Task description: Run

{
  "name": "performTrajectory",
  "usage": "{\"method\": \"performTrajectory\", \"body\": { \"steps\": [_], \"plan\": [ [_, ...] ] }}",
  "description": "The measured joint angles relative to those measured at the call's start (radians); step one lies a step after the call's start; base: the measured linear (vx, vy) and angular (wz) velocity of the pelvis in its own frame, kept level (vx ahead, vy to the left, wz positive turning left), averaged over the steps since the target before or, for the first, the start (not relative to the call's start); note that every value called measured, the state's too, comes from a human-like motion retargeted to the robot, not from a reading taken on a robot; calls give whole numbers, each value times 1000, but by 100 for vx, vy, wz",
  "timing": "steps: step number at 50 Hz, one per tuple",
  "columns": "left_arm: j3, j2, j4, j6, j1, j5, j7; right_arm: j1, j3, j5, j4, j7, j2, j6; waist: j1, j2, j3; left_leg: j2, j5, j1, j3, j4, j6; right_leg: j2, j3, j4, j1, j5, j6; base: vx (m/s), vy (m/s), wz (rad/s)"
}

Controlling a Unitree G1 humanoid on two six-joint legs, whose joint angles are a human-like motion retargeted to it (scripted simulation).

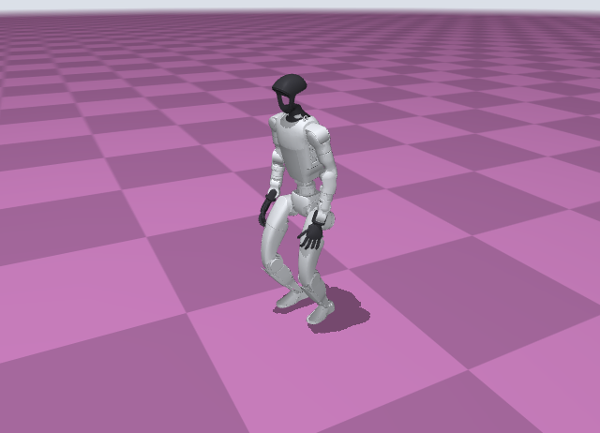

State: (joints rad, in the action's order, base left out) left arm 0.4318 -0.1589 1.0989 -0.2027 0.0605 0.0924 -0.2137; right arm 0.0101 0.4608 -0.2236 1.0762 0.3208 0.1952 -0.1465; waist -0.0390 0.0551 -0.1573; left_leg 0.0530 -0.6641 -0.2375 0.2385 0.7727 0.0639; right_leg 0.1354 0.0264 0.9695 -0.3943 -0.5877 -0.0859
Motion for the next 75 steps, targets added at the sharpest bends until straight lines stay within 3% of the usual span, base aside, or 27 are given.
{"method": "performTrajectory", "body": {
  "steps": [4, 7, 9, 11, 13, 17, 20, 22, 25, 27, 30, 32, 33, 35, 38, 40, 43, 47, 53, 55, 57, 60, 63, 65, 70, 73, 75],
  "plan": [
    [22, -18, 3, -19, -36, 25, -7, 15, -14, 17, 5, 27, 6, 4, -7, -8, 26, -56, -52, -48, -5, -8, 0, -46, -35, -183, 0, 34, -49, 55, -8, 110],
    [-8, -26, 11, -22, -60, 59, -53, 6, -30, 3, 47, 68, 7, 14, 11, 36, 32, -70, -200, -108, -6, 78, 45, -2, -32, -108, -21, -134, -22, 45, -11, 87],
    [-45, -24, 23, -15, -72, 70, -97, -17, -50, -7, 76, 102, 14, 22, 3, 104, 42, -26, -209, -142, 19, 69, 86, 90, -29, -10, -65, -254, -1, 41, -12, 127],
    [-79, -19, 40, -4, -65, 49, -125, -39, -67, 1, 84, 123, 24, 25, 1, 159, 58, 4, -209, -157, 60, 85, 98, 156, -41, 59, -84, -284, -6, 52, -6, 73],
    [-98, -21, 62, 5, -54, 15, -117, -57, -77, 23, 73, 121, 41, 21, 34, 172, 17, -12, -209, -99, 76, 132, 80, 157, -42, 70, 5, -215, -31, 62, 0, -34],
    [-94, -24, 91, 13, 9, -26, -68, -46, -60, 56, 24, 111, 78, 15, 108, 93, 7, -138, -147, -31, 81, 217, 1, 45, -16, 56, 98, 48, -62, 62, 9, -90],
    [-71, -47, 84, 8, 38, -18, -42, -47, -54, 61, -17, 118, 92, 1, 117, 83, 22, -147, -44, -28, 64, 155, -35, 13, 28, 13, 76, 70, -69, 52, 12, -49],
    [-58, -70, 59, 2, 46, -8, -38, -51, -60, 63, -43, 141, 94, -17, 121, 85, 27, -143, -46, -31, 52, 118, -45, -8, 53, -15, 50, -19, -50, 47, 15, -37],
    [-66, -99, 12, -19, 42, 5, -63, -75, -65, 36, -56, 197, 92, -39, 142, 82, 32, -159, -196, -82, 49, 169, -23, -25, 95, 5, -10, -285, 43, 36, 17, -49],
    [-85, -83, -10, -36, 34, 4, -121, -87, -57, 17, -54, 247, 75, -41, 176, 57, 132, -230, -209, -226, 78, 135, 2, -87, 110, -131, -132, -285, 134, 23, 16, -76],
    [-106, -66, -28, -36, 6, -29, -152, -89, -47, 26, -48, 252, 53, -36, 187, 38, 194, -256, -209, -321, 70, 152, 6, -107, 128, -140, -211, -285, 195, 43, 16, -28],
    [-89, -45, -44, -14, 14, -68, -138, -57, -23, 33, -51, 209, 38, -30, 177, 10, 151, -247, -206, -260, 21, 227, -31, -126, 113, -81, -152, -285, 186, 64, 17, -18],
    [-78, -36, -57, -1, 26, -82, -125, -32, -15, 34, -58, 188, 38, -26, 172, -8, 79, -230, -198, -149, -1, 239, -52, -137, 96, -75, -44, -285, 176, 74, 14, 17],
    [-52, -32, -88, 14, 49, -103, -101, 15, -9, 37, -62, 158, 44, -14, 136, 6, 3, -148, -95, -8, -40, 223, -79, -98, 68, 7, 70, -285, 137, 76, 8, 67],
    [-30, -52, -163, 14, 68, -122, -72, 58, -15, 53, -53, 146, 49, 19, 102, 37, -18, -79, 51, 2, -52, 177, -80, -77, 18, -32, 87, -167, 80, 62, 6, 58],
    [-19, -70, -218, 8, 69, -120, -62, 76, -36, 64, -48, 157, 46, 29, 96, 34, -25, -64, 47, -42, -64, 149, -68, -91, 5, -102, 77, -142, 53, 56, 6, 41],
    [-21, -81, -274, -8, 64, -108, -97, 75, -59, 71, -27, 208, 30, 34, 104, 27, -37, -57, -58, -146, -68, 120, -35, -95, 18, -99, 46, -242, 67, 49, 5, 24],
    [-73, -73, -279, -22, 39, -106, -219, -4, -47, 42, -2, 311, -9, 34, 192, -41, -16, -209, -193, -363, -62, 262, 29, -191, 65, -130, -34, -285, 175, 32, 8, -76],
    [-115, -59, -212, -10, -18, -134, -321, -145, -23, 21, -77, 362, -37, 12, 292, -54, 85, -376, -209, -585, -65, 471, 57, -255, 145, -15, -180, -285, 281, 39, 6, -60],
    [-115, -56, -236, -4, -15, -171, -317, -139, -29, 28, -177, 326, -18, 16, 272, 3, 83, -335, -209, -536, -1, 460, 50, -175, 148, 44, -172, -285, 241, 60, 9, 59],
    [-112, -94, -305, 3, -3, -203, -286, -131, -44, 41, -242, 282, 29, 16, 212, 50, -37, -221, -196, -344, 25, 415, 32, -60, 136, 167, -54, -285, 191, 62, 2, 161],
    [-83, -119, -426, 3, 60, -234, -240, -80, -43, 33, -283, 220, 83, 25, 140, 93, -87, -104, -25, -162, 23, 264, -28, 32, 120, 248, 27, -167, 102, 67, -5, 111],
    [-49, -144, -538, 3, 104, -238, -183, -44, -32, 17, -247, 174, 112, 55, 80, 84, -73, -97, 174, -93, 36, 121, -79, 10, 90, 140, -10, 4, 49, 60, -6, 77],
    [-24, -159, -600, -2, 115, -221, -139, -29, -37, 7, -200, 162, 118, 73, 44, 68, -61, -103, 227, -73, 48, 47, -102, -30, 65, 26, -38, 58, 13, 62, -8, 81],
    [33, -203, -728, -26, 91, -142, -73, -7, -76, 4, -78, 176, 115, 93, 4, 42, -36, -95, 94, -44, 30, -25, -67, -99, 22, -160, -78, 34, -22, 63, -10, 59],
    [24, -215, -756, -33, 67, -99, -86, -22, -75, -29, 4, 205, 112, 112, 13, 36, -36, -105, -142, -23, 0, 111, 1, -97, 45, -21, -82, -194, 48, 64, -9, 31],
    [0, -197, -735, -28, 50, -62, -117, -48, -68, -61, 44, 234, 98, 122, 26, 36, -44, -130, -209, -37, 13, 206, 41, -84, 62, 55, -92, -285, 110, 56, -7, 18]
  ]
}}
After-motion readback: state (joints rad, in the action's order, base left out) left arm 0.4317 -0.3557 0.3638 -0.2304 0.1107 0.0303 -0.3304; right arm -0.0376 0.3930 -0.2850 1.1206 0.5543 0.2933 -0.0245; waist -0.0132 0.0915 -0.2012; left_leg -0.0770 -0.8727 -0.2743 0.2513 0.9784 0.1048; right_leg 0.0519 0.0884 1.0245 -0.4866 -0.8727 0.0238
